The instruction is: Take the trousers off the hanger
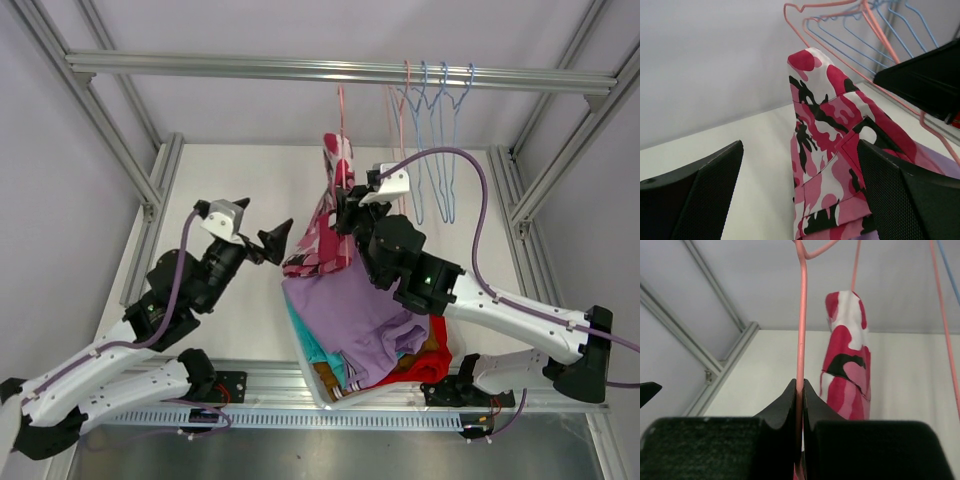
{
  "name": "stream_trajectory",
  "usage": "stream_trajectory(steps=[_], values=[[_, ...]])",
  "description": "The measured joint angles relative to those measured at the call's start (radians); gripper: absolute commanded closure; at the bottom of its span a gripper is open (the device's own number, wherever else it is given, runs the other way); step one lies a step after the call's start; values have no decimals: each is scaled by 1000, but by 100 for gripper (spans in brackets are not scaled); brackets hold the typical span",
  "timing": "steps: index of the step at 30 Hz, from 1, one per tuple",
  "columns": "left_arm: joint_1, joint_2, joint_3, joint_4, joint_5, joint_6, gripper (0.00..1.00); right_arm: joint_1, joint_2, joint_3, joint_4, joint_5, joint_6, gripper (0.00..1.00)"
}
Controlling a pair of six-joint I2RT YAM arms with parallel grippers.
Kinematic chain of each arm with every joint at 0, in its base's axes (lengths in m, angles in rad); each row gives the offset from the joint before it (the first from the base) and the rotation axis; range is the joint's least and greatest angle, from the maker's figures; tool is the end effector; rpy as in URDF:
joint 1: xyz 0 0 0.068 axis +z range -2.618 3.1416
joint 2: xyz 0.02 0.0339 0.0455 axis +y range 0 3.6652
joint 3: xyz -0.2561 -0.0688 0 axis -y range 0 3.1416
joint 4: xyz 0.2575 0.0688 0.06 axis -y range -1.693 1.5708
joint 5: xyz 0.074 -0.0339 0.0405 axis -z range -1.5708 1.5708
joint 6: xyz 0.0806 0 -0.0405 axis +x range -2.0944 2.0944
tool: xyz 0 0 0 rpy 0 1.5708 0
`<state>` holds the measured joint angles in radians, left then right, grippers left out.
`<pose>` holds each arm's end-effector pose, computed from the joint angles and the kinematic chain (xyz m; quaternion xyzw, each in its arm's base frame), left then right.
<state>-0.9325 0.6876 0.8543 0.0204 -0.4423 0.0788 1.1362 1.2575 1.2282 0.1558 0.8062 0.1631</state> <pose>0.1530 -0.1484 0.4053 0.1537 0.6264 -0.1837 0.7418 0.1913 0.2739 0.4259 -0.0241 0.6751 0.2111 0.7065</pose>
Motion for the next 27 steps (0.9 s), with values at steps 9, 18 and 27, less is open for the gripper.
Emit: stream_trajectory(steps=[9,18,27], values=[[-147,35,-55,39,75,101,1,-39,-27,-74,3,43,34,100],[-286,99,-146,144,76,230,1,-163,-145,-157,-97,21,241,100],[-313,211,-198,283,3,296,1,-214,-206,-184,-153,-69,362,100]])
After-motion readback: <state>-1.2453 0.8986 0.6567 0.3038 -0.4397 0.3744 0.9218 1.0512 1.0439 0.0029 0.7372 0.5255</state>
